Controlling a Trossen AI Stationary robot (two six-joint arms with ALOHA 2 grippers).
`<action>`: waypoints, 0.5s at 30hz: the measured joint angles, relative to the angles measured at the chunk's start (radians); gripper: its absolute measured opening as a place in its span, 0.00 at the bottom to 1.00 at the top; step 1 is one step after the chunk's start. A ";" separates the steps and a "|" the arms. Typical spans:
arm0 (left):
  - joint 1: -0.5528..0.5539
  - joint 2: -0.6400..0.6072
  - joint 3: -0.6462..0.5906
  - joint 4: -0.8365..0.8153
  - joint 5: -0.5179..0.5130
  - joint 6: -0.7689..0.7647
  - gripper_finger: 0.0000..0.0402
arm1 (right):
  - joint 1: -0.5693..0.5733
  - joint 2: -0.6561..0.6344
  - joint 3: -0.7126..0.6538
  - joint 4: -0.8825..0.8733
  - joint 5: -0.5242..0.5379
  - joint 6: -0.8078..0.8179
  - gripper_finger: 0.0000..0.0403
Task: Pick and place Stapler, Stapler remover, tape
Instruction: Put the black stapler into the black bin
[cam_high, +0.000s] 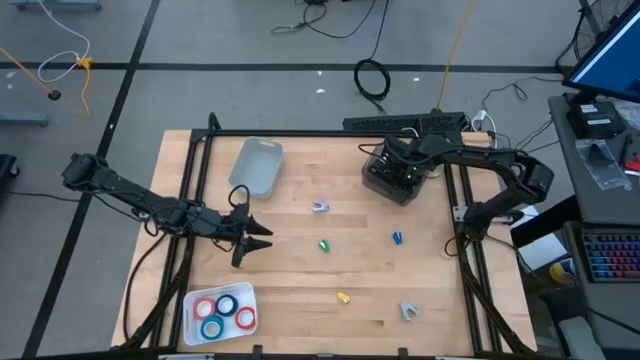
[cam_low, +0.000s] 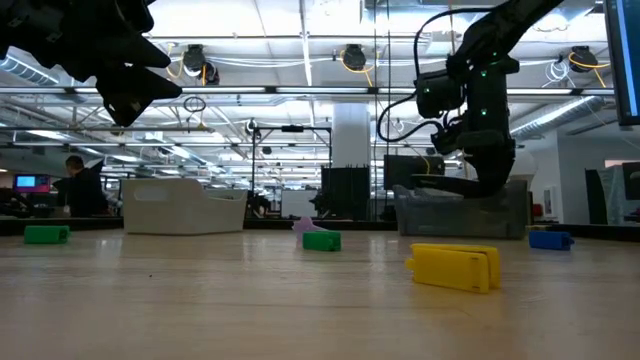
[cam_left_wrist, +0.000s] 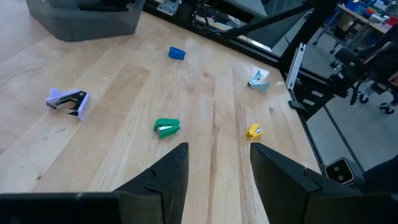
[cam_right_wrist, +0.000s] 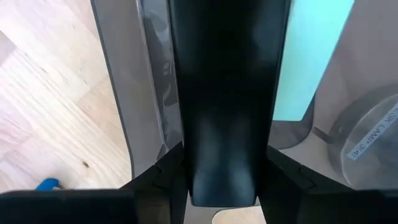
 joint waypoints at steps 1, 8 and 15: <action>0.000 0.000 0.000 0.000 0.000 0.000 0.44 | 0.000 0.008 0.000 0.000 0.000 -0.009 0.34; 0.000 0.000 0.000 0.000 0.000 -0.001 0.44 | 0.000 0.043 0.000 0.025 -0.001 -0.030 0.34; 0.000 0.000 0.000 0.000 0.000 0.001 0.44 | 0.000 0.043 0.000 0.024 -0.003 -0.035 0.34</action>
